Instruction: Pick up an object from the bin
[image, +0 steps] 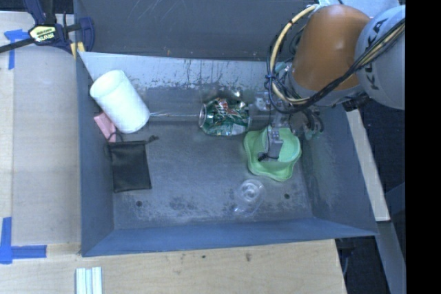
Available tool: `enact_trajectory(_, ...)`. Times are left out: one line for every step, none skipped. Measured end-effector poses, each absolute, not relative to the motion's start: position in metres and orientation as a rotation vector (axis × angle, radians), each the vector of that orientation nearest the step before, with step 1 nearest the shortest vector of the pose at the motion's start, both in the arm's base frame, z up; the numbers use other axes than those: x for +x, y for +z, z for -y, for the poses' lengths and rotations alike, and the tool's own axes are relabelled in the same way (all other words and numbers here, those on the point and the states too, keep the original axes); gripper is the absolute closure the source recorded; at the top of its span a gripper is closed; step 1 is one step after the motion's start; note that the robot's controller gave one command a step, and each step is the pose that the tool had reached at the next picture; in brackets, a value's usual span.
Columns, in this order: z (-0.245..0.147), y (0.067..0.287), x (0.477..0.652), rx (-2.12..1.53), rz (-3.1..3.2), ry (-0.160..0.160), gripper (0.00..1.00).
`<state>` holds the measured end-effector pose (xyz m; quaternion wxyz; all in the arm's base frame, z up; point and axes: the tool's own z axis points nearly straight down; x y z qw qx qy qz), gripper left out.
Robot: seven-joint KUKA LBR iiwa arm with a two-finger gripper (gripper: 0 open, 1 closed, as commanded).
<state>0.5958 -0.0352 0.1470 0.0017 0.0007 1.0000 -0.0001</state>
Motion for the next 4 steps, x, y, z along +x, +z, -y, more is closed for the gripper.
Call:
enact_trajectory(-0.005, 0.096, 0.535, -0.472, -3.099, -0.002, 0.00)
enact_trajectory(-0.023, 0.068, 0.494, -0.659, -3.063, -0.001, 0.00)
enact_trajectory(-0.005, 0.092, 0.521, -1.193, -2.904, -0.001, 0.00)
enact_trajectory(0.014, 0.075, 0.519, -1.329, -2.845, 0.000, 0.00)
